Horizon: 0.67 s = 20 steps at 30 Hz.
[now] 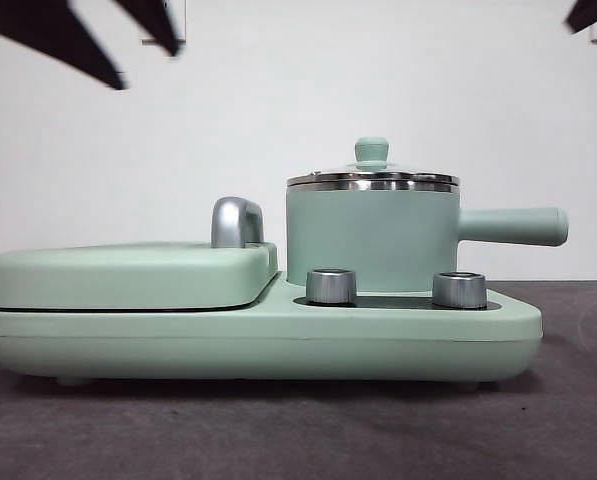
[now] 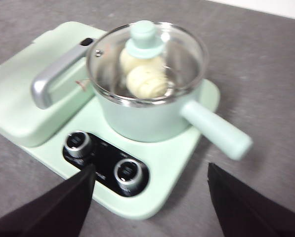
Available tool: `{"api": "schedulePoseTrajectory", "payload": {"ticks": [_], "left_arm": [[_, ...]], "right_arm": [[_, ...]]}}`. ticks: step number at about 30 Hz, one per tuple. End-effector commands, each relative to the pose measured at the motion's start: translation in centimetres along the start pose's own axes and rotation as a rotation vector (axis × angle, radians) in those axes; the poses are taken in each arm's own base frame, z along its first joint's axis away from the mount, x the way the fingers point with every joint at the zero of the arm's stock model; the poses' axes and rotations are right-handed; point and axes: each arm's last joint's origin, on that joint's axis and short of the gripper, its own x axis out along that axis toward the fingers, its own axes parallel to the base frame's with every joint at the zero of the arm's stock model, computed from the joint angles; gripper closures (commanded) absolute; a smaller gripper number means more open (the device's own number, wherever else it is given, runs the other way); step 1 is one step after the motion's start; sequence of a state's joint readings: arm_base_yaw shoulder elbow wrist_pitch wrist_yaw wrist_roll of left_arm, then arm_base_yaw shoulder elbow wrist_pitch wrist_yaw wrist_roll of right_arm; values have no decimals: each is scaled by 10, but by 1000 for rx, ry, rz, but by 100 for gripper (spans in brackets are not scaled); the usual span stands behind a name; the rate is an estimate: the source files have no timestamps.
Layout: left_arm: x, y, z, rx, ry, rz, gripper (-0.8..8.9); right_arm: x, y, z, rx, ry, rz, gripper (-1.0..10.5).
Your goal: Put the buns in a small steamer
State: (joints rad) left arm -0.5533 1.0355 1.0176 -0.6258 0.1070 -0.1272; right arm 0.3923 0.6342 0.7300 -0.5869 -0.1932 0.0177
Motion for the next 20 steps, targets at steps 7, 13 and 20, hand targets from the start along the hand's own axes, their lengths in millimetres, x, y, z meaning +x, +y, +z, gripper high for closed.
{"api": "schedulePoseTrajectory", "payload": {"ticks": [7,13,20], "left_arm": [[-31,15,-32,-99,-113,87,502],[-36,18,-35,-114,-125,101,501],[-37,17,-35,-114,-129,100,707]], "right_arm": [[35,1,17,26,-11,113,583],[43,5,20,13,-22,157,584],[39,6,21,9,-38,157,813]]}}
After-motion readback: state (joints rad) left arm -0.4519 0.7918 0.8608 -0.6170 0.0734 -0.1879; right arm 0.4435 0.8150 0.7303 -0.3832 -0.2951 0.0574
